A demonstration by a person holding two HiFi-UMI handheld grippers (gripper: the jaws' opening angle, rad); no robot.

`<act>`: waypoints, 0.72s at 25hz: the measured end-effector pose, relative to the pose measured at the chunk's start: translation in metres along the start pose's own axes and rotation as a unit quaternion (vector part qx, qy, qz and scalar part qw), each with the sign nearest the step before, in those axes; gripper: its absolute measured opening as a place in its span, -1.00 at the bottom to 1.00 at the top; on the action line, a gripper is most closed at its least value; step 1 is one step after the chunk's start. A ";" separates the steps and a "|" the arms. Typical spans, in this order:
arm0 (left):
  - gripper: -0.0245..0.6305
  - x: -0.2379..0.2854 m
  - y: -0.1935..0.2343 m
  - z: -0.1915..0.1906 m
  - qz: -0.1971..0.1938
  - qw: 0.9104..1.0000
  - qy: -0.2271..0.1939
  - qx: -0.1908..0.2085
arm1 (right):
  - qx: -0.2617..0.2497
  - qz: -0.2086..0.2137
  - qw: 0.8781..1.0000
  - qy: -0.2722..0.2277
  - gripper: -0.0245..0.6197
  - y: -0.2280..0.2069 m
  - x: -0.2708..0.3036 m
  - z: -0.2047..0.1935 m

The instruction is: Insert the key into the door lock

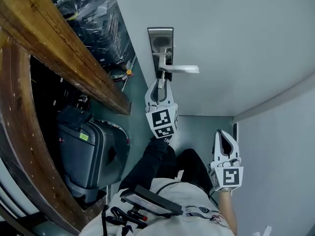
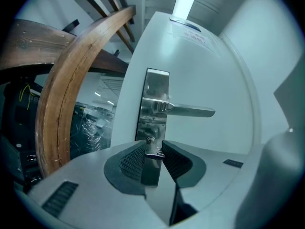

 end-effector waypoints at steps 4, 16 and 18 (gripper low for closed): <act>-0.61 0.001 0.001 -0.005 0.002 1.000 0.004 0.001 | 0.004 -0.001 1.000 -0.001 -0.90 -0.002 0.003 -0.003; -0.61 0.009 0.002 -0.009 0.008 1.000 0.013 -0.020 | 0.009 0.006 1.000 0.001 -0.90 -0.002 0.009 -0.010; -0.61 0.011 -0.001 -0.003 0.012 1.000 0.008 -0.021 | 0.010 0.005 1.000 0.003 -0.90 -0.004 0.009 -0.011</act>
Point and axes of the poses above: the fingertips, and each gripper's own axes: x forward along the fingers, y to its left, z out of its top, the point moved 9 cm from there along -x, backward along the fingers, and after that the axes turned 11 degrees about z, right-handed, at the moved point
